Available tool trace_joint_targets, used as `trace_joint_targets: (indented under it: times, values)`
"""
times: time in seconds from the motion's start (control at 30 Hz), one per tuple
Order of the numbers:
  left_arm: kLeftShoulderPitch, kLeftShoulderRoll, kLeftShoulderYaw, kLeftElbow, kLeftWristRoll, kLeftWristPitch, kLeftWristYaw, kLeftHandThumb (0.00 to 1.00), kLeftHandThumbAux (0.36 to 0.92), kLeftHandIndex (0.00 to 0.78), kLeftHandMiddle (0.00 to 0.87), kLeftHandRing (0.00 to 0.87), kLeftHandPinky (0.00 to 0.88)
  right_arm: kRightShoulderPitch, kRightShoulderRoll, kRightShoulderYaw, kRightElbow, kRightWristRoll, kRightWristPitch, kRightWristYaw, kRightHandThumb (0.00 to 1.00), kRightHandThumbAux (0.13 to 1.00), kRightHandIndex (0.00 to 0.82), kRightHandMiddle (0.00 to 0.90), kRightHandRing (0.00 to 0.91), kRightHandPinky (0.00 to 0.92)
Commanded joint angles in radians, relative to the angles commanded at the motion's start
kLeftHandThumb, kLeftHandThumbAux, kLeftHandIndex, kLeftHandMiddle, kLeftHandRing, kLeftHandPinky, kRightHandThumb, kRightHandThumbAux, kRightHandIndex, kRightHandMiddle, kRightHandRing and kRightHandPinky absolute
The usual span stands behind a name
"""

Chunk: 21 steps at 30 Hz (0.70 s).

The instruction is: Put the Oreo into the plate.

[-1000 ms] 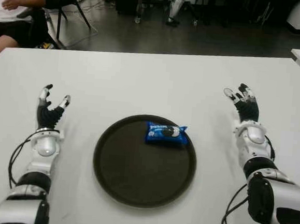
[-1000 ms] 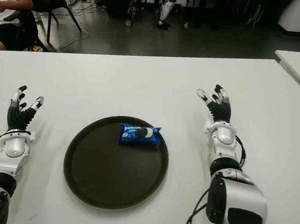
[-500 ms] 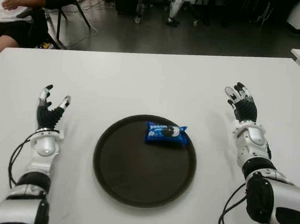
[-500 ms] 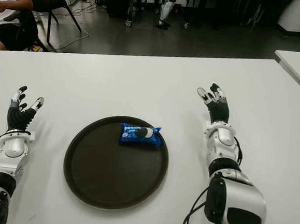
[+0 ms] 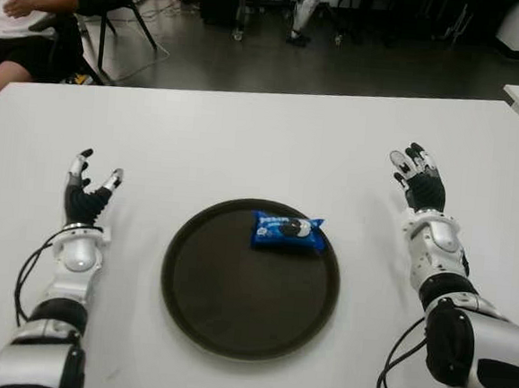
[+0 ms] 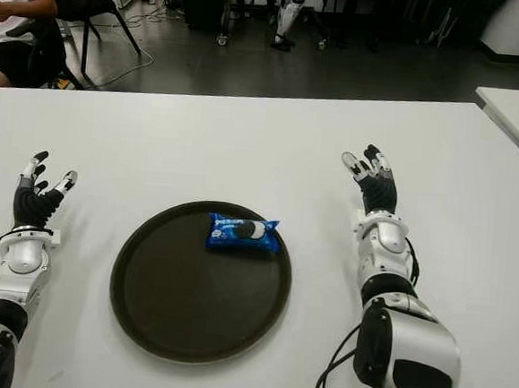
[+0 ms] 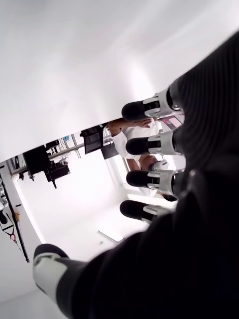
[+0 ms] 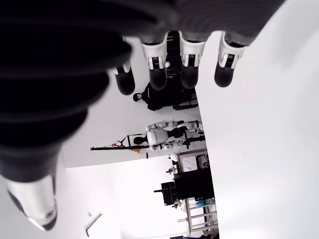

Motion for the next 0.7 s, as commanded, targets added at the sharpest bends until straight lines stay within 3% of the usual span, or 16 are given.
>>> trace_joint_targets:
  times: [0.7]
  values:
    - [-0.008,-0.004,0.012,0.009,-0.016,0.017,-0.012,0.0,0.602,0.0,0.0,0.0,0.0,-0.002,-0.002,0.013,0.003,-0.006,0.004,-0.013,0.0,0.668,0.0,0.0,0.0,0.0]
